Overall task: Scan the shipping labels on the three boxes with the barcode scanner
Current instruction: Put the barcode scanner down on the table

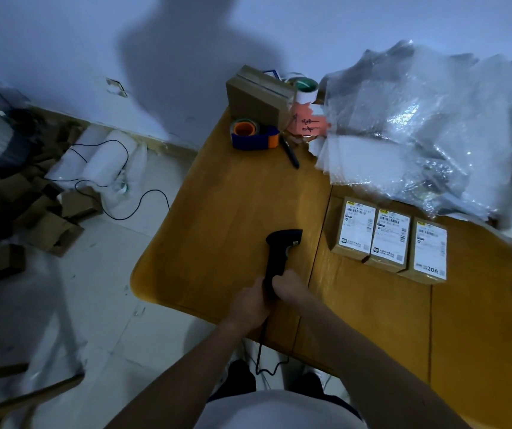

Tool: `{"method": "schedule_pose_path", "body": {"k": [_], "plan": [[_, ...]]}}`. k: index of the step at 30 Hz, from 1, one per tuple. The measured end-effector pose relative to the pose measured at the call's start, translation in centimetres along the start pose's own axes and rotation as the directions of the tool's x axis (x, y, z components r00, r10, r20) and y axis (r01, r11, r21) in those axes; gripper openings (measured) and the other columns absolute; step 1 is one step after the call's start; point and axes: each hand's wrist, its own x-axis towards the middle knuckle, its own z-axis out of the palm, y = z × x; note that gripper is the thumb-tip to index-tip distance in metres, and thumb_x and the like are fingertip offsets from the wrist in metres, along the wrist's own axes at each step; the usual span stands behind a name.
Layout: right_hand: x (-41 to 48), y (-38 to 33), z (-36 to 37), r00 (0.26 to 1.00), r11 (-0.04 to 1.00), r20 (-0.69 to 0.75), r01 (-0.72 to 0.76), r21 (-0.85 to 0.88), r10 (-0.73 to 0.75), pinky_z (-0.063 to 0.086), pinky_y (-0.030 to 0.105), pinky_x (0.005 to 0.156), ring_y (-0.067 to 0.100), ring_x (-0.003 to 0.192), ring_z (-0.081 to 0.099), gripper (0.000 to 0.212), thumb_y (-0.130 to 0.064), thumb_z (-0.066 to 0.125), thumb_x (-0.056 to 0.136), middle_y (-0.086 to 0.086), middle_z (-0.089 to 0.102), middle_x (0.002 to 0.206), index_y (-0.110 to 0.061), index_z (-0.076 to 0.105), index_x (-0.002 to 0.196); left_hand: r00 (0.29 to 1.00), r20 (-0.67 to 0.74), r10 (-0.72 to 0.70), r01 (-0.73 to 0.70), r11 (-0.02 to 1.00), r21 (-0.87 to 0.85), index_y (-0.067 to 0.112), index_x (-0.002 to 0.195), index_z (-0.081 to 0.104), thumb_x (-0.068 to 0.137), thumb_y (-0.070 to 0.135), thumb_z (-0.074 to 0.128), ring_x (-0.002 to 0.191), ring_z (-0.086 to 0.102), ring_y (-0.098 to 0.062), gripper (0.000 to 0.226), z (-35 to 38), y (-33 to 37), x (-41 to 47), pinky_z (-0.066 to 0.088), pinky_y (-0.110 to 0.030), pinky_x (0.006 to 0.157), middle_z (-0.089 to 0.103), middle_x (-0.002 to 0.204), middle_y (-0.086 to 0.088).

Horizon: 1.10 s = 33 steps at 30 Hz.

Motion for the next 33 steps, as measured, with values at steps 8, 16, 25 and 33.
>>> {"method": "schedule_pose_path", "body": {"k": [8,16,25,33], "plan": [[-0.2,0.9,-0.7,0.999,0.992,0.007,0.038,-0.118,-0.037,0.042,0.033,0.062,0.022,0.072,0.055,0.018,-0.016,0.050,0.098,0.009,0.057,0.080,-0.006,0.060,0.087,1.000,-0.018,-0.004,0.005,0.999,0.033,0.017,0.127,0.047,0.093,0.031,0.056,0.080,0.069,-0.028,0.037,0.4,-0.3,-0.4,0.056,-0.045,0.068,0.071,0.098,-0.009],[-0.6,1.8,-1.1,0.999,0.991,0.020,0.049,-0.128,-0.047,0.046,0.032,0.062,0.019,0.072,0.059,0.027,-0.021,0.049,0.099,0.006,0.061,0.078,-0.003,0.068,0.098,0.999,-0.017,0.031,-0.030,0.999,0.036,0.022,0.131,0.046,0.093,0.033,0.055,0.084,0.069,-0.025,0.041,1.0,-0.7,-0.5,0.057,-0.043,0.073,0.071,0.102,-0.006],[-1.5,3.9,-1.8,0.993,0.985,0.051,0.113,-0.131,-0.107,0.040,0.029,0.054,0.017,0.058,0.052,0.029,-0.023,0.050,0.098,0.006,0.054,0.065,-0.011,0.059,0.074,1.000,0.007,0.028,-0.028,1.000,-0.015,0.022,0.151,0.031,0.094,0.023,0.055,0.102,0.065,-0.031,0.062,0.8,-0.2,-0.6,0.054,-0.043,0.084,0.065,0.125,-0.010],[-2.9,5.2,-2.6,0.976,0.950,0.040,0.220,-0.223,-0.216,0.040,0.028,0.051,0.014,0.054,0.049,0.038,-0.025,0.050,0.099,0.002,0.052,0.062,-0.017,0.051,0.063,0.999,0.036,-0.033,0.035,0.998,-0.045,0.020,0.150,0.030,0.090,0.039,0.061,0.111,0.063,-0.027,0.070,1.1,-0.8,-0.1,0.053,-0.044,0.091,0.060,0.133,-0.006]]}}
